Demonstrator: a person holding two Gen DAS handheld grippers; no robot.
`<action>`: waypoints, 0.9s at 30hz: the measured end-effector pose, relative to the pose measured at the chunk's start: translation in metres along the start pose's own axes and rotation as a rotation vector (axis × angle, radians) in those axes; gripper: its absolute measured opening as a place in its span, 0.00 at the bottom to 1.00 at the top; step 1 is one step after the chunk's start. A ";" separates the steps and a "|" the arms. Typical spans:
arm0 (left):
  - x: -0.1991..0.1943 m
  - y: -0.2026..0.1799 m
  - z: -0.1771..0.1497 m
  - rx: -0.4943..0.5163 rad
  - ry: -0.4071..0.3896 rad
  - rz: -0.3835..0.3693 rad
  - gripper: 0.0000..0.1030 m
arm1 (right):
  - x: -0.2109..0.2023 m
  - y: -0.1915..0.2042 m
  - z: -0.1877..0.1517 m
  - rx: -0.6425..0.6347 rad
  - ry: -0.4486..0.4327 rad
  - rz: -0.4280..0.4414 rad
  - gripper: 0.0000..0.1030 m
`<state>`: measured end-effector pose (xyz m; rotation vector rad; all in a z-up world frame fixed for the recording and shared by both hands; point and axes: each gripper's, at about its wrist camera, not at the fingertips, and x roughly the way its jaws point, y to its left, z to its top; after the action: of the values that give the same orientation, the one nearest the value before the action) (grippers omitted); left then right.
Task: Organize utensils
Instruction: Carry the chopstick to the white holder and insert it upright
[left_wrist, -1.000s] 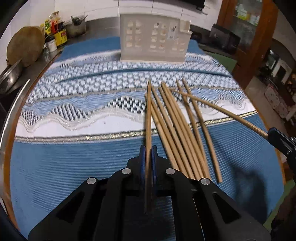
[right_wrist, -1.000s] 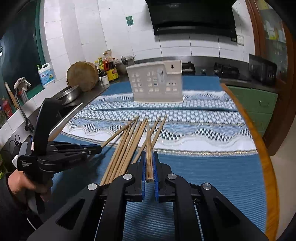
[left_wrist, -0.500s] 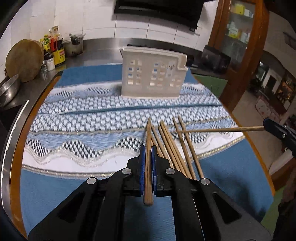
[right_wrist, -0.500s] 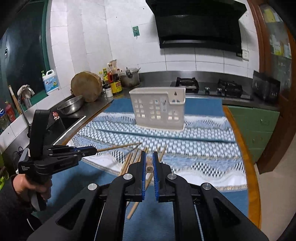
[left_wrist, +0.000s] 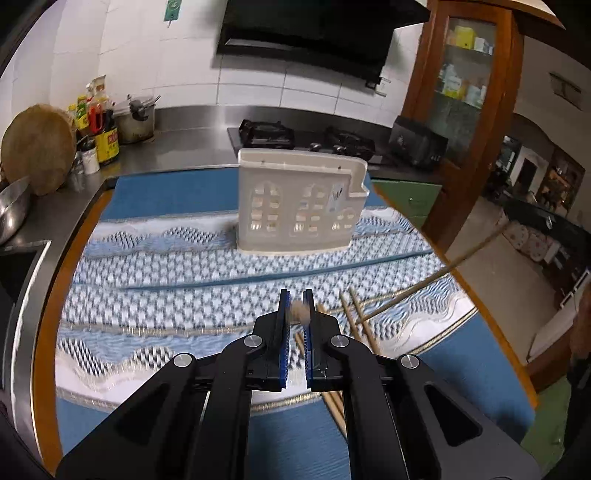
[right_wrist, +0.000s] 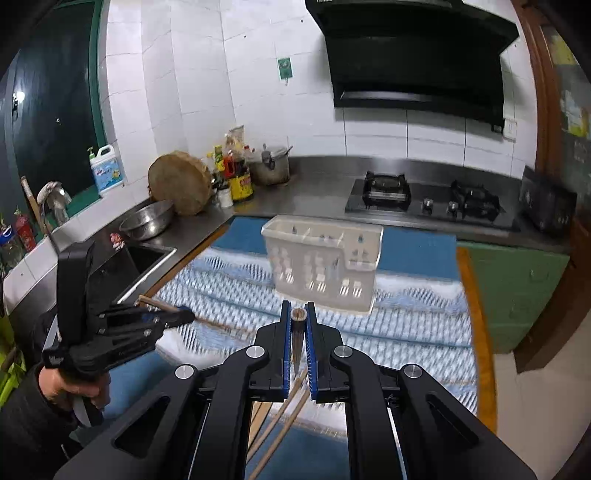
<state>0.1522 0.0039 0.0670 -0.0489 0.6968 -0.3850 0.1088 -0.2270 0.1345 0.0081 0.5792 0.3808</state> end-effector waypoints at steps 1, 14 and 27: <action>-0.001 -0.001 0.005 0.013 -0.003 0.002 0.05 | -0.001 -0.001 0.007 -0.003 -0.006 -0.002 0.07; -0.023 -0.018 0.116 0.124 -0.124 -0.011 0.05 | 0.010 -0.034 0.133 -0.017 -0.089 -0.128 0.07; 0.008 -0.012 0.212 0.098 -0.292 0.100 0.05 | 0.089 -0.049 0.136 -0.033 -0.002 -0.162 0.07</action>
<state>0.2887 -0.0277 0.2275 0.0228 0.3894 -0.3074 0.2674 -0.2280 0.1957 -0.0699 0.5669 0.2328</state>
